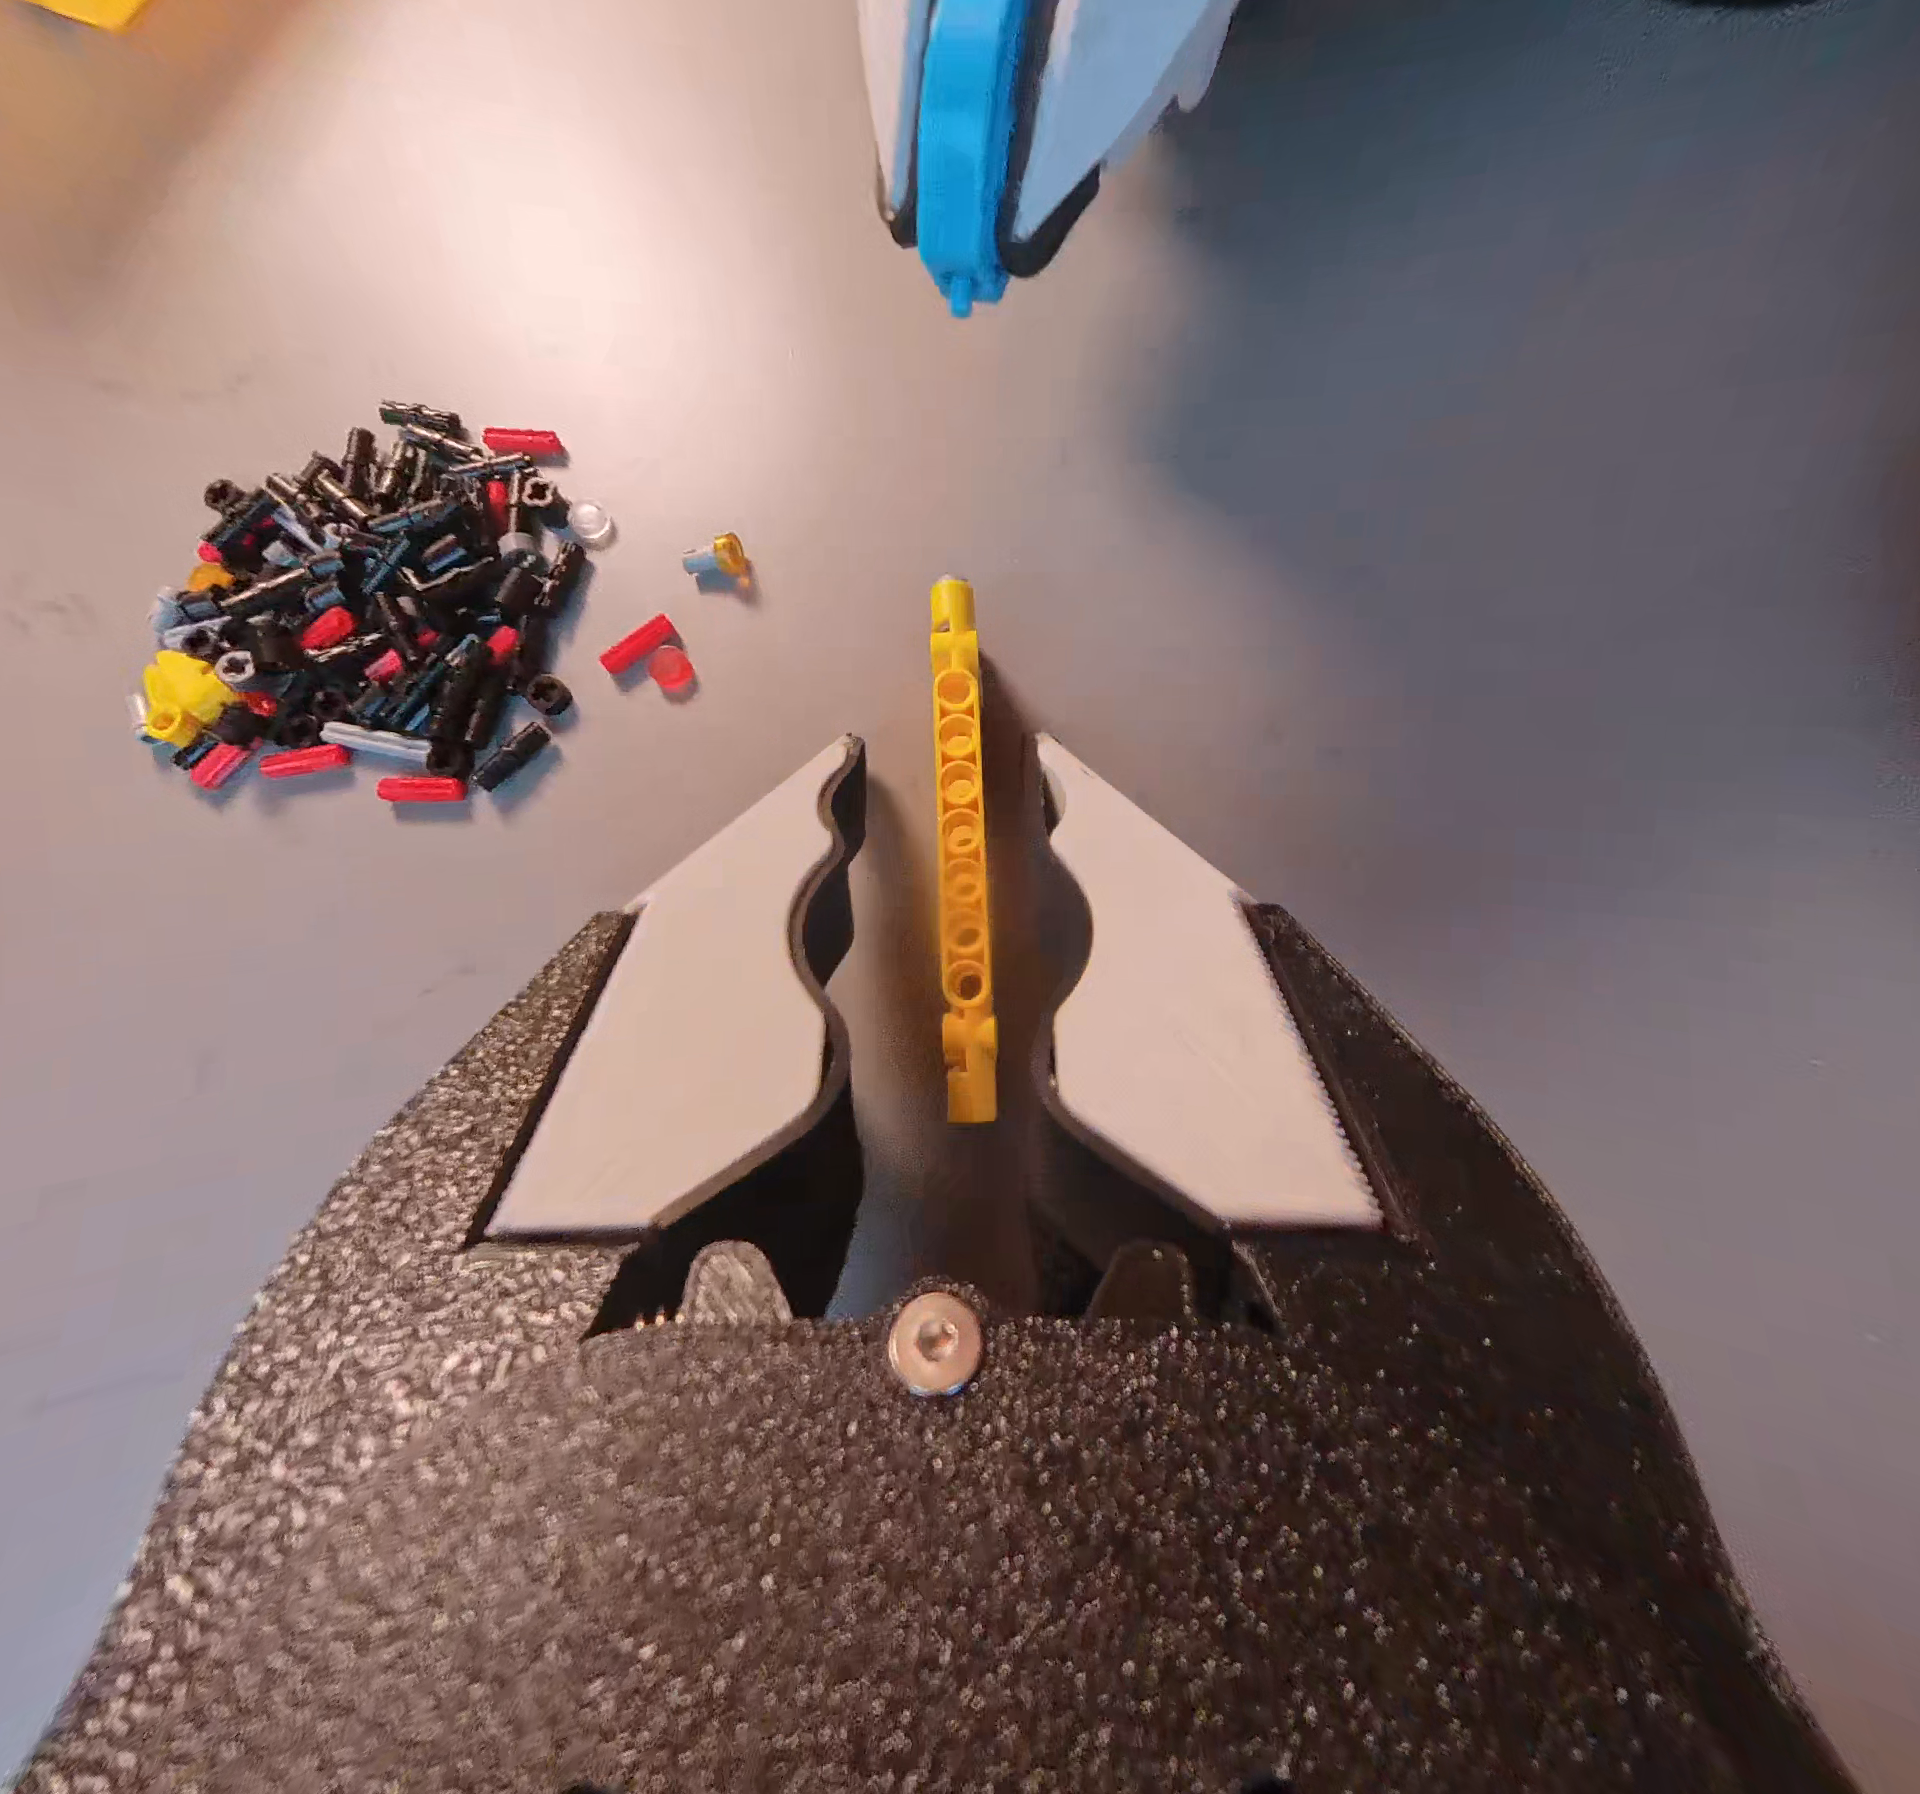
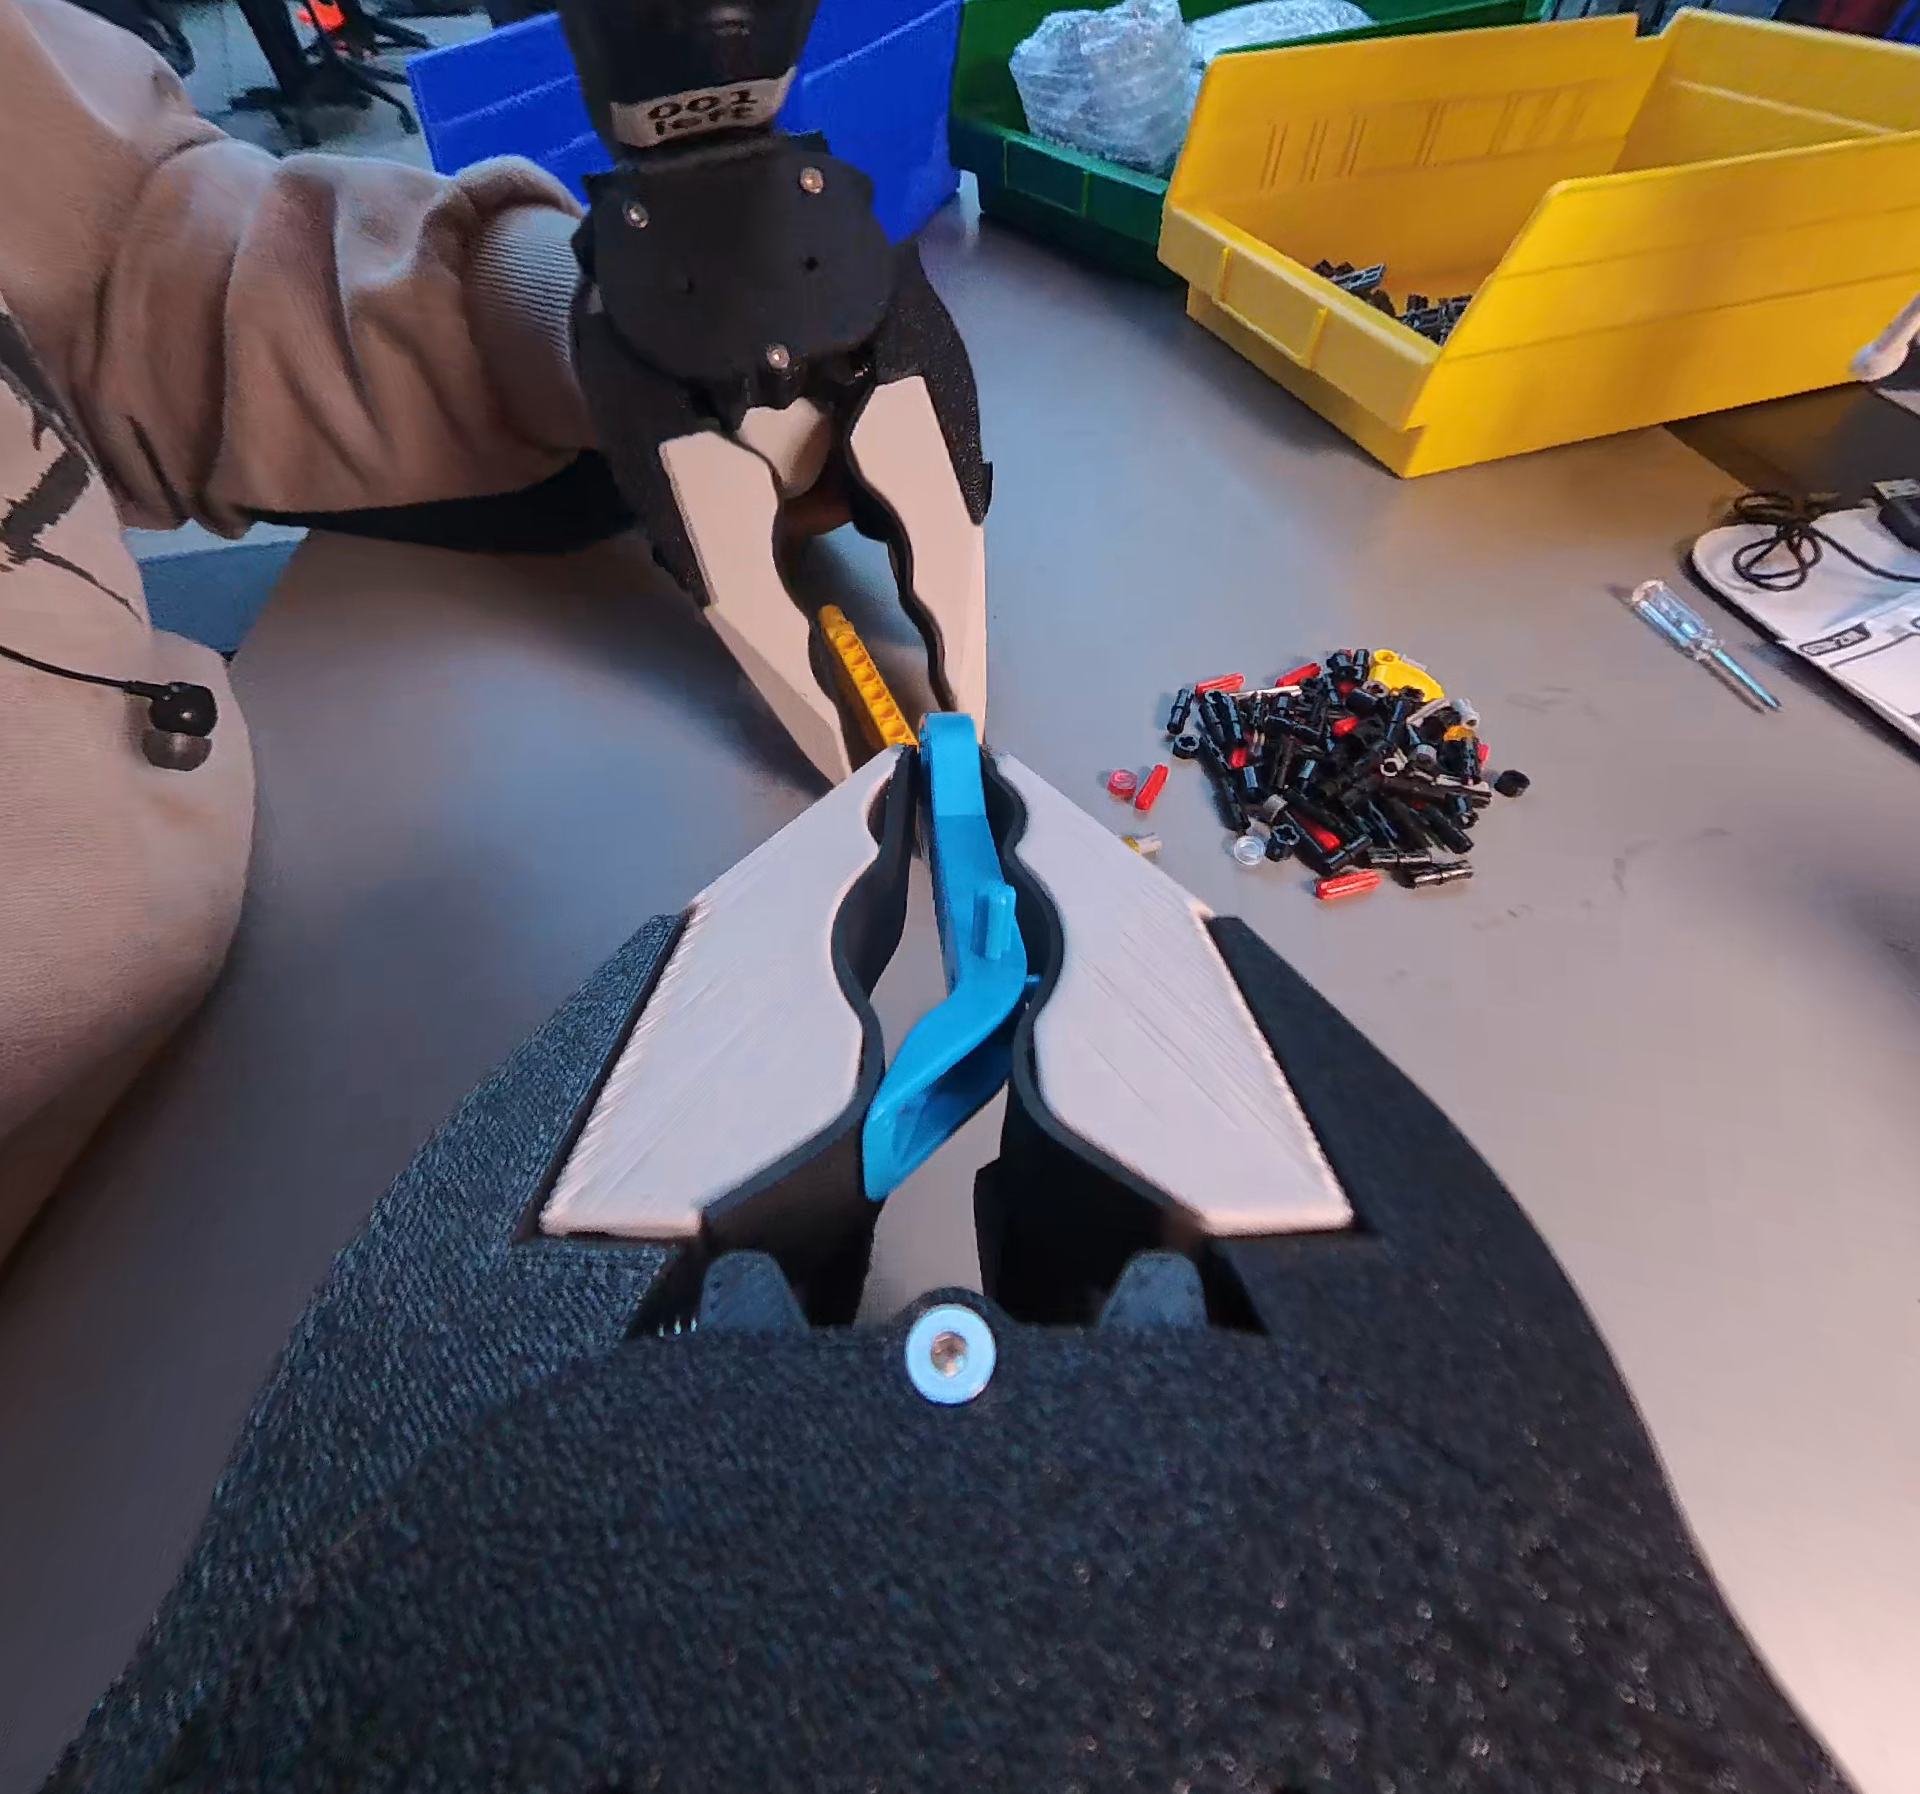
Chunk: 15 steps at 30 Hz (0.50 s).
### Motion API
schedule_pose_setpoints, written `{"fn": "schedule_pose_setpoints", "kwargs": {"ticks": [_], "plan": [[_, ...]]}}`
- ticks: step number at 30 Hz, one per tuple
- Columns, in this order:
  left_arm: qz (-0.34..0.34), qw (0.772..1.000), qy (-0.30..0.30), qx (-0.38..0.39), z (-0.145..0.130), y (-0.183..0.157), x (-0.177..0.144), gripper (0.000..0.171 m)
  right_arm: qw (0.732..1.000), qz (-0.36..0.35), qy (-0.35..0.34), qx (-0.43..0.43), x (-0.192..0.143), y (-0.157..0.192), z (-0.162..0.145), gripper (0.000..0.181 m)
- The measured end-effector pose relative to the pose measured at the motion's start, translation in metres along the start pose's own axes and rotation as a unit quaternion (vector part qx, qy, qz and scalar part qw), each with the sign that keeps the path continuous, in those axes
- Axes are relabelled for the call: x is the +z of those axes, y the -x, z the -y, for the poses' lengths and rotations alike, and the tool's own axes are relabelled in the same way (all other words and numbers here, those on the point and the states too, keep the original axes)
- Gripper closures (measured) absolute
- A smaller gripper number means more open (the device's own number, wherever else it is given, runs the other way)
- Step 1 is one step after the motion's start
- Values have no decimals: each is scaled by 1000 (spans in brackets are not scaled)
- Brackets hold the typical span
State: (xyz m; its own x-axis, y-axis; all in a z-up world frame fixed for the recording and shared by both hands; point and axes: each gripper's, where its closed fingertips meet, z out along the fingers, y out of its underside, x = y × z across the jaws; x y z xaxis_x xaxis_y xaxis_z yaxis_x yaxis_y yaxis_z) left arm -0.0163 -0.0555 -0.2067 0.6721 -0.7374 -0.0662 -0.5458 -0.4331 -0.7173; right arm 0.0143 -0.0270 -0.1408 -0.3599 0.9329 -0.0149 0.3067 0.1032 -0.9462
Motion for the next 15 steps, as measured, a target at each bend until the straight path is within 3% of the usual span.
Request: {"fn": "schedule_pose_setpoints", "kwargs": {"ticks": [4, 6, 10, 15], "plan": [[14, 1000, -1, 14, 5, 1, 5, 166, 1000, 0, 17, 11, 3, -2, -6, 171], [5, 1000, -15, 25, 11, -3, 5, 165, 1000, 4, 28, 7, 5, 0, -9, 171], [-27, 992, -121, 4, 45, -11, -15, 165, 999, 27, -4, 33, 3, 6, 1, 171], [-33, 988, -148, -3, 53, -13, -21, 165, 997, 48, -30, 54, -2, 10, 10, 171]]}}
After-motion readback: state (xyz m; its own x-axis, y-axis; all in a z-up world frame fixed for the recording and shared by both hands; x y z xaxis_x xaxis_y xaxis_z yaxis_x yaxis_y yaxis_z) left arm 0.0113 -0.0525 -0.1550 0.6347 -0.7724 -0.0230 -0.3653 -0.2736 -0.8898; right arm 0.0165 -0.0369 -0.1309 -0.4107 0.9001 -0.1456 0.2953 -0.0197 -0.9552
